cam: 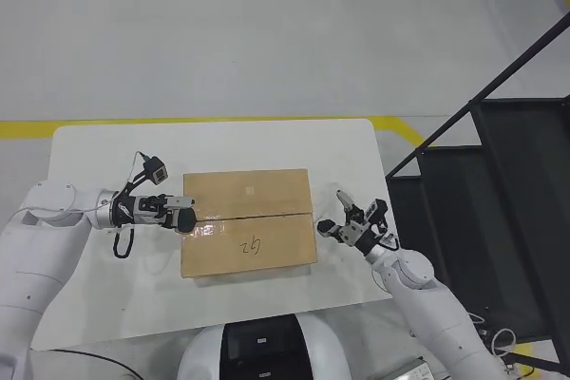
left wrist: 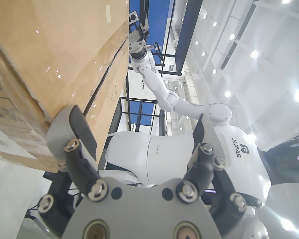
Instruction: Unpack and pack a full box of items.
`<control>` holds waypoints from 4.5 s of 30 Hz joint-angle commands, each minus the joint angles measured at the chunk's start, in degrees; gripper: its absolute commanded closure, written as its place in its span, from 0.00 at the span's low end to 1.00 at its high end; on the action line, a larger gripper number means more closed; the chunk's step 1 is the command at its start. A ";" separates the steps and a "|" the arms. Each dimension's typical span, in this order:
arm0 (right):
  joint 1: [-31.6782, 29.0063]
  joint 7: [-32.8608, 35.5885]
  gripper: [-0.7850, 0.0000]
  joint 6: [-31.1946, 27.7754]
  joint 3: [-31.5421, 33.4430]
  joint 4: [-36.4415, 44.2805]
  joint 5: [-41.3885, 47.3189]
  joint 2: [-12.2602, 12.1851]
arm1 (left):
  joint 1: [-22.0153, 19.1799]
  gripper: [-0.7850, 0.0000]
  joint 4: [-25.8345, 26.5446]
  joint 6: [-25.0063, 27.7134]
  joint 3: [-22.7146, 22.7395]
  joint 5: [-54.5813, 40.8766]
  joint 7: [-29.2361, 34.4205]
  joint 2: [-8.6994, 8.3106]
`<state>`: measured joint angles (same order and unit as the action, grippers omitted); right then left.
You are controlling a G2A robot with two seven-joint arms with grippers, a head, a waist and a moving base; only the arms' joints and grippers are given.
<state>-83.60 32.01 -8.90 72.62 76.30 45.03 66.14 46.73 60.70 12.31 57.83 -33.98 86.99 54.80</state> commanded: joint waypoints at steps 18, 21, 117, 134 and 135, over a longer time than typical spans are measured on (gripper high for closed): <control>1.63 6.50 0.00 -11.09 0.69 -6.32 12.63 2.30 | 0.00 0.00 0.00 0.00 0.00 0.00 0.00 0.00; -0.43 7.30 0.00 -11.38 2.26 -4.00 12.41 2.03 | 0.00 0.00 0.00 0.00 0.00 0.00 0.00 0.00; -0.88 4.79 0.00 -11.88 1.84 12.83 -20.30 4.29 | 0.00 0.00 0.00 0.00 0.00 0.00 0.00 0.00; 0.78 2.46 0.00 -9.63 -2.31 14.75 -28.13 4.60 | 0.00 0.00 0.00 0.00 0.00 0.00 0.00 0.00; 0.83 2.55 0.00 -9.45 -2.56 15.00 -28.86 4.59 | 0.00 0.00 0.00 0.00 0.00 0.00 0.00 0.00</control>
<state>-82.82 34.47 -18.53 70.28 91.07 16.85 70.75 46.73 60.70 12.31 57.83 -33.98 86.99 54.80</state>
